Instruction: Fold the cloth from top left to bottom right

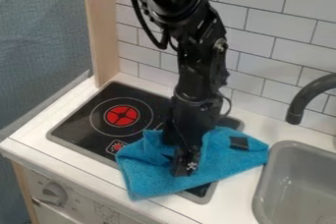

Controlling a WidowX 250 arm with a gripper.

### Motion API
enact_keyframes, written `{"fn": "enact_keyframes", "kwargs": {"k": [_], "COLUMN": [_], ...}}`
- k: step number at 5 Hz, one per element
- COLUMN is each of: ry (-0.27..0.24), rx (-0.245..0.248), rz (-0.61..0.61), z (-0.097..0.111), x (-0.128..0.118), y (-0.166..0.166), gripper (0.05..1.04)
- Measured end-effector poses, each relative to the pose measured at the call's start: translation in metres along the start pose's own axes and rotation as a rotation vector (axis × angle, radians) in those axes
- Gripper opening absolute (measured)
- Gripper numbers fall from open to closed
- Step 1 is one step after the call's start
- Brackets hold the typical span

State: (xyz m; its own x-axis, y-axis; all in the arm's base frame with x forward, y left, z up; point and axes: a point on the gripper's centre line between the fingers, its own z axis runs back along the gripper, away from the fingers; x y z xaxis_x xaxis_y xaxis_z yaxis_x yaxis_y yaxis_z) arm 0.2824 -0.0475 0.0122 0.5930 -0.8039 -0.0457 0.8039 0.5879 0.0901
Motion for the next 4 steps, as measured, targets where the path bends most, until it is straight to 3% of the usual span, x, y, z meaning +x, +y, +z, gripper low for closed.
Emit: {"fn": "enact_keyframes", "kwargs": {"k": [2,3,4], "ry": [-0.108,-0.105,-0.06], "rx": [0.102,0.126,0.136], "rz": [-0.025,-0.031,-0.072], "z": [0.055,0.072,0.08], "x": [0.012,0.009,0.015], "y": [0.018,0.022,0.025], "gripper": [1.0,1.0,1.0]}}
